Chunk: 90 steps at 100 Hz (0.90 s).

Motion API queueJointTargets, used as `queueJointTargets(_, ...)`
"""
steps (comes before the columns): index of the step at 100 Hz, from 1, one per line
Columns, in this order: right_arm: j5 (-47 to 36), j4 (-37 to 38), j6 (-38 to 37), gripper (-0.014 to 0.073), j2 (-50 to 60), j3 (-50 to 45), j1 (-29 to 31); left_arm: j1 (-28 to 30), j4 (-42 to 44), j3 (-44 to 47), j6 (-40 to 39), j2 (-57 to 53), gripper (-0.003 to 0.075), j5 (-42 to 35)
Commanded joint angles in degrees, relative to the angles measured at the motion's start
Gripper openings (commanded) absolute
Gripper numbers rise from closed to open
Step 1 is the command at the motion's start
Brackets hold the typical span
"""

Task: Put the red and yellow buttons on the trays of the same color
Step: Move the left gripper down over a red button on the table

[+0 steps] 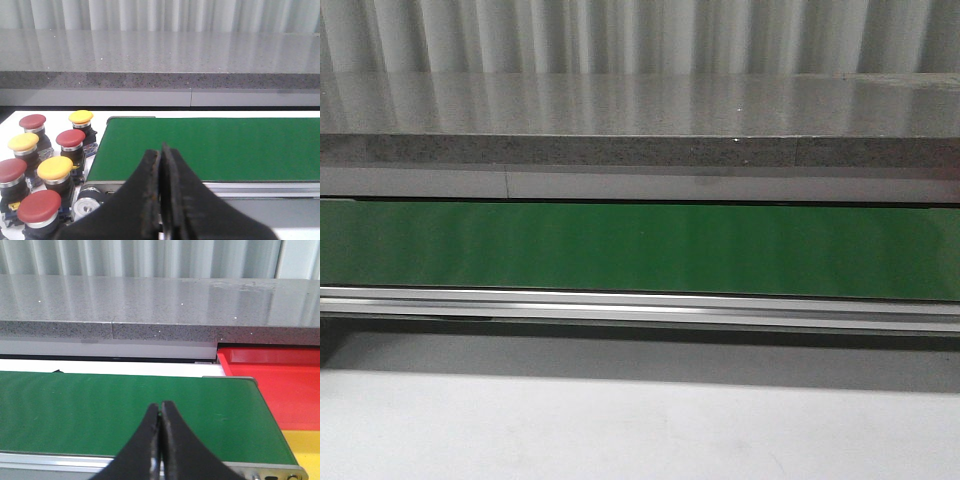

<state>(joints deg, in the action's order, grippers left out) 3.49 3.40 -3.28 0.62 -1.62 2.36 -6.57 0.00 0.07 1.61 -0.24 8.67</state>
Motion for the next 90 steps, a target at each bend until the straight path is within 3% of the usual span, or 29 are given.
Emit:
queueJointTargets(1, -4.37, 0.02, 0.1, -0.0065, 0.88, 1.17, 0.4, -0.02, -0.77, 2.52, -0.72, -2.07, -0.002, -4.23)
queueJointTargets(72, -4.37, 0.02, 0.1, -0.0065, 0.88, 1.17, 0.4, -0.02, -0.77, 2.52, -0.72, -2.07, -0.002, -4.23)
queueJointTargets(90, -4.37, 0.02, 0.1, -0.0065, 0.88, 1.17, 0.4, -0.02, -0.77, -1.81, -0.72, -2.07, -0.002, -0.94)
